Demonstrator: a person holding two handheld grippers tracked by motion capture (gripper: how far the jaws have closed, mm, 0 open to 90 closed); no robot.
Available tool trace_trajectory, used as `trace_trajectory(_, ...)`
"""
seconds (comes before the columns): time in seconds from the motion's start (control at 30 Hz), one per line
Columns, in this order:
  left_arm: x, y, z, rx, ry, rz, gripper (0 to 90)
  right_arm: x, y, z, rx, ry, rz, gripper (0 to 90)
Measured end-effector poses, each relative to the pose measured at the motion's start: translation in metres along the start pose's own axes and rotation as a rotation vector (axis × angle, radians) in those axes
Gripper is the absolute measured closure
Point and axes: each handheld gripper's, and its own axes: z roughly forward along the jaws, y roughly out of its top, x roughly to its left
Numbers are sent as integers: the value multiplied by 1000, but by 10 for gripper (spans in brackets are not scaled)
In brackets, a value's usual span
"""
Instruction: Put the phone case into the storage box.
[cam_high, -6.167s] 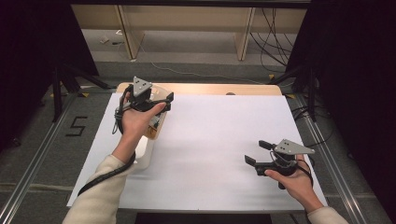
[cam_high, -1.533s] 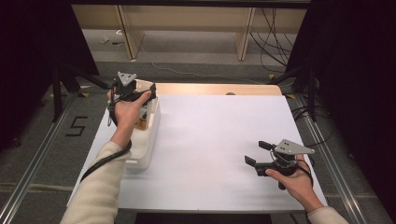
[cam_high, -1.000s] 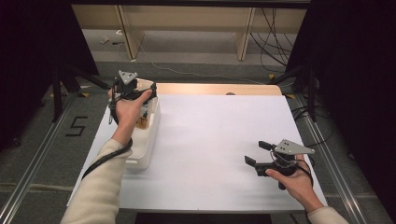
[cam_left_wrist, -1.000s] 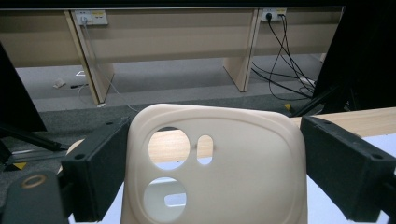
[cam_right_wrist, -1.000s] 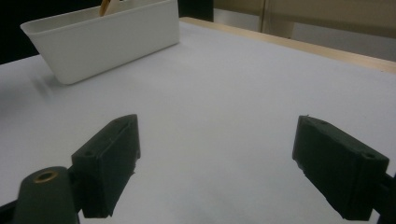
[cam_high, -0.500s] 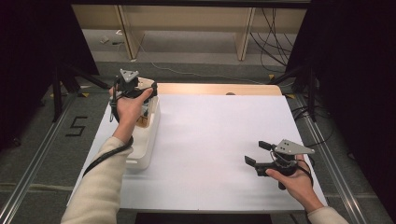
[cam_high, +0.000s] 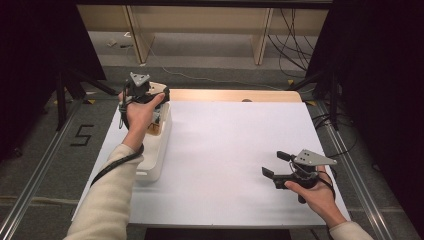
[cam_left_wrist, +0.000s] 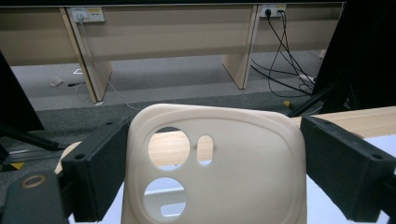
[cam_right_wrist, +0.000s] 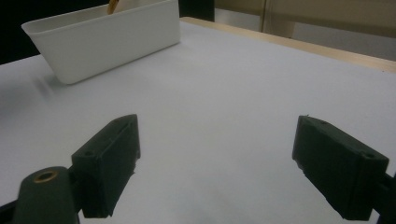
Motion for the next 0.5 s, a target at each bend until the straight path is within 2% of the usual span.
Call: trace_trajectory(0.5, 0, 4, 6, 7, 0, -1, 114, 0, 0, 0, 1, 1, -1, 159)
